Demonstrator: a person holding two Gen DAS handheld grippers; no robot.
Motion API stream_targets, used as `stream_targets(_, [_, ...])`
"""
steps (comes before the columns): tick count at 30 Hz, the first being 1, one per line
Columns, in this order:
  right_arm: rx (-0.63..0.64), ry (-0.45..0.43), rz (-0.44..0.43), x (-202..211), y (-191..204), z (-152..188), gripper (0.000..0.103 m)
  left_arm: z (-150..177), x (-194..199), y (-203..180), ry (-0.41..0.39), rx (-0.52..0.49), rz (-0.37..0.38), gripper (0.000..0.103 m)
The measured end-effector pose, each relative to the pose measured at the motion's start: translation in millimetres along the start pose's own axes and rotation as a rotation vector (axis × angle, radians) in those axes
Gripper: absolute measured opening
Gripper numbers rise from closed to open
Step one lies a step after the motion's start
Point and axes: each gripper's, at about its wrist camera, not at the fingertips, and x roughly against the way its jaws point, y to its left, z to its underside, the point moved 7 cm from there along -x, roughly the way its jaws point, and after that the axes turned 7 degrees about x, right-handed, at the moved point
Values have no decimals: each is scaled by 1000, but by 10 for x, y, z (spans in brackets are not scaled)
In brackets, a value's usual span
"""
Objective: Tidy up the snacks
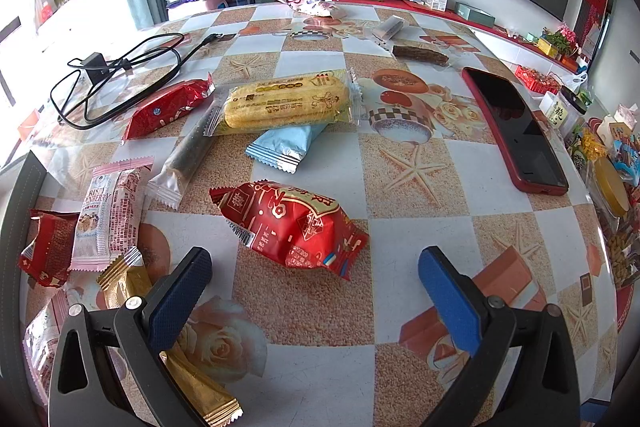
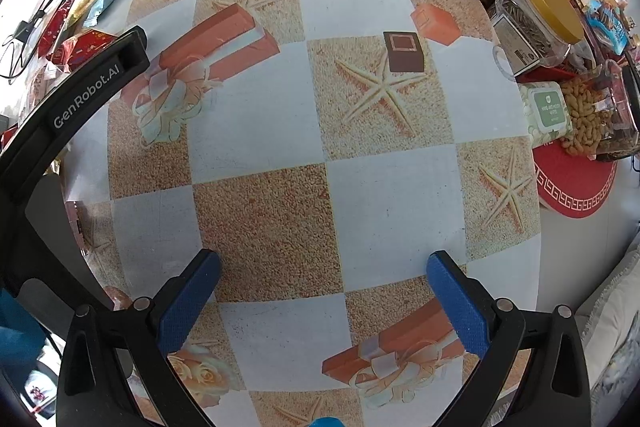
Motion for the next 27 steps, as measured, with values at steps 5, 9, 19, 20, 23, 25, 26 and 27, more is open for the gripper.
stream_targets(5, [-4, 41, -9, -25, -28, -21, 103, -1, 0, 1, 1, 0, 0, 103])
stream_targets(9, [-3, 64, -14, -36, -28, -28, 103, 14, 10, 1, 208, -107, 31, 103])
stream_targets(19, [-18, 106, -22, -65, -52, -91, 103, -175, 293, -45, 307, -224, 90, 103])
stream_targets(20, [-23, 102, -24, -67, -64, -112, 103, -196, 356, -18, 278, -255, 72, 103])
stream_targets(23, [-34, 99, -22, -68, -73, -133, 103, -282, 626, 345, 288, -311, 54, 103])
stream_targets(25, [-39, 111, -20, -75, -77, -141, 103, -267, 713, 631, 303, -343, 11, 103])
stream_targets(26, [-49, 136, -16, -83, -71, -146, 103, -204, 728, 745, 313, -346, 5, 103])
stream_targets(27, [-64, 165, -17, -87, -58, -159, 103, -108, 737, 978, 347, -349, -10, 103])
